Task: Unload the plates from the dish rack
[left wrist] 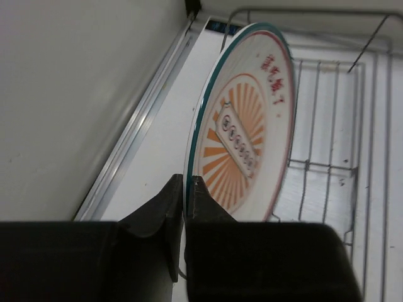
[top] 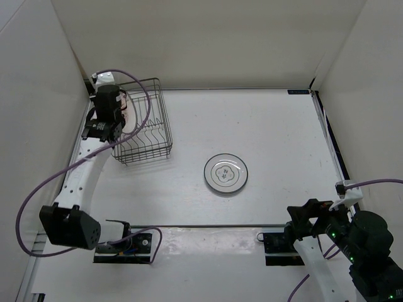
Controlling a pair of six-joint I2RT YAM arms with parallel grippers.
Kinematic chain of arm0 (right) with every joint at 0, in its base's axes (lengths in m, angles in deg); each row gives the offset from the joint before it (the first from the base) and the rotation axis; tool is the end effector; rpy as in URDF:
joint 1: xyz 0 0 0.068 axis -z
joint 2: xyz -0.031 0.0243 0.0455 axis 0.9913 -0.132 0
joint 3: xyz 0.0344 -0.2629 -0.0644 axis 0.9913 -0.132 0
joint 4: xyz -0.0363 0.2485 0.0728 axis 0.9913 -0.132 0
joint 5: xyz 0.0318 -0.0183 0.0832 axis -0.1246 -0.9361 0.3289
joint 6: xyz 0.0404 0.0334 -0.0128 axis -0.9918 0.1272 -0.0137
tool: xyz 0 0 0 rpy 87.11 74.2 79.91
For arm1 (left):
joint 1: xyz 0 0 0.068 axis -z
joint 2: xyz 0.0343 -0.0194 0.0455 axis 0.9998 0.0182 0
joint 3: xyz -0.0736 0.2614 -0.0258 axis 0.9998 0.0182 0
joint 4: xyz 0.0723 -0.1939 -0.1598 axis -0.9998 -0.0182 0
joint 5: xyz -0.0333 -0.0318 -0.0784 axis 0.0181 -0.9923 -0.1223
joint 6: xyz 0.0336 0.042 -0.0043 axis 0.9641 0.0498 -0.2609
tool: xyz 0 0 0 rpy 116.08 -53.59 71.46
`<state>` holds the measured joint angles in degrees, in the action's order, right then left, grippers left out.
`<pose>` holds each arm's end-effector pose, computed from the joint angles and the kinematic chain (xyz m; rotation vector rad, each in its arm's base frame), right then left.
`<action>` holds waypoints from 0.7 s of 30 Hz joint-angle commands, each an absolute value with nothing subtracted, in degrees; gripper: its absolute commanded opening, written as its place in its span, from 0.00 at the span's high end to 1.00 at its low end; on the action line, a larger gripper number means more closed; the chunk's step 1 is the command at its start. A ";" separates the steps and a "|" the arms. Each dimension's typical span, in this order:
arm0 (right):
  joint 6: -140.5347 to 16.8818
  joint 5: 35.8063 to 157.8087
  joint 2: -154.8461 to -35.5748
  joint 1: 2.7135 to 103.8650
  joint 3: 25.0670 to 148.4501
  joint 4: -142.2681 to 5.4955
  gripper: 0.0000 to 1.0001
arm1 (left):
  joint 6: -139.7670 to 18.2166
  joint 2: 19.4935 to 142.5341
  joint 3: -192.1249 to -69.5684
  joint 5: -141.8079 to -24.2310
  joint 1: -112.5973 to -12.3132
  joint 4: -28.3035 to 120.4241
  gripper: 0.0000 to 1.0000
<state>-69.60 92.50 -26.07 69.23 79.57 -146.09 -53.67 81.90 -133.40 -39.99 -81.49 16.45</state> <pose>-0.0505 -0.0097 0.3650 -0.0147 1.9692 0.3756 0.2944 -0.0181 0.3731 -0.3131 1.9914 0.4960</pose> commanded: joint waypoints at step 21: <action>-69.25 92.51 -24.85 68.79 78.89 -159.37 0.10 | -76.97 56.78 -122.60 -91.00 -73.58 4.14 0.99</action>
